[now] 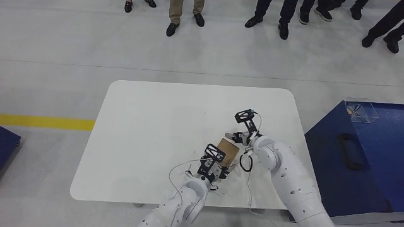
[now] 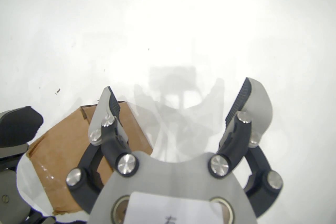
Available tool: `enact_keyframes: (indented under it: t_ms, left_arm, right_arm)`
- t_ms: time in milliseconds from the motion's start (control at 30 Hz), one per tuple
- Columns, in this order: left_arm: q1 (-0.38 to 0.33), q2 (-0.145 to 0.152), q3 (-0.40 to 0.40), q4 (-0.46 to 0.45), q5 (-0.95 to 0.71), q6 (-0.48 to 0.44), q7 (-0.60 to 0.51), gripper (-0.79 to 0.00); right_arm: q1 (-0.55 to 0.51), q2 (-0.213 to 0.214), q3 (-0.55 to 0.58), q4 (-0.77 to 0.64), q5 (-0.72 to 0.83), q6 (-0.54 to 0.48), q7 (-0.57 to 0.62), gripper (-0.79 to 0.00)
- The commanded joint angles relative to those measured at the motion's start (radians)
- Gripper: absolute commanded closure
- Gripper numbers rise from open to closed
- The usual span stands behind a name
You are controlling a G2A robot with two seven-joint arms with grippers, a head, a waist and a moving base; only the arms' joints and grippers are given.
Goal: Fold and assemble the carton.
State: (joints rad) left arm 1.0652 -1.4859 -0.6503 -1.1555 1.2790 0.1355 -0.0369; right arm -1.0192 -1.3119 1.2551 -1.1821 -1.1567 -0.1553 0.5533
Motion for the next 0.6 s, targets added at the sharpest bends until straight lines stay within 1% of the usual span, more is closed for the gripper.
enact_keyframes:
  t_ms: [0,67,100,167,200,233,267,300,333,367,567]
  left_arm:
    - [-0.011,-0.008,0.003,0.024,0.001,-0.001,0.002,-0.785]
    - [-0.017,-0.015,0.006,0.037,-0.001,-0.005,0.013,-0.785]
    - [-0.018,-0.018,0.006,0.044,-0.005,-0.01,0.019,-0.483]
    - [-0.022,-0.023,0.006,0.055,-0.007,-0.015,0.028,-0.286]
    - [-0.022,-0.026,0.005,0.06,-0.01,-0.018,0.036,-0.265]
    - [-0.023,-0.028,0.004,0.065,-0.013,-0.024,0.043,-0.219]
    - [-0.024,-0.03,0.004,0.07,-0.014,-0.028,0.048,-0.148]
    - [-0.024,-0.032,0.003,0.075,-0.011,-0.028,0.054,-0.105]
    - [-0.023,-0.034,0.004,0.075,-0.015,-0.034,0.062,-0.043]
    - [-0.023,-0.036,0.002,0.079,-0.02,-0.039,0.065,0.0]
    - [-0.013,-0.044,-0.004,0.072,-0.019,-0.045,0.076,0.0]
  right_arm:
    - [-0.015,0.006,0.034,-0.008,0.021,0.004,-0.011,-0.785]
    - [-0.029,0.012,0.064,-0.015,0.04,0.008,-0.016,-0.785]
    - [-0.036,0.014,0.077,-0.019,0.047,0.012,-0.017,-0.785]
    - [-0.05,0.019,0.102,-0.023,0.065,0.014,-0.018,-0.785]
    - [-0.055,0.021,0.111,-0.025,0.069,0.011,-0.017,-0.785]
    - [-0.06,0.024,0.121,-0.025,0.073,0.011,-0.017,-0.785]
    - [-0.063,0.025,0.128,-0.025,0.075,0.012,-0.017,-0.785]
    - [-0.066,0.027,0.133,-0.025,0.078,0.012,-0.016,-0.785]
    - [-0.07,0.028,0.139,-0.024,0.082,0.015,-0.016,-0.785]
    - [-0.072,0.029,0.143,-0.024,0.085,0.018,-0.016,-0.785]
    - [-0.081,0.035,0.17,-0.027,0.103,0.045,-0.022,-0.785]
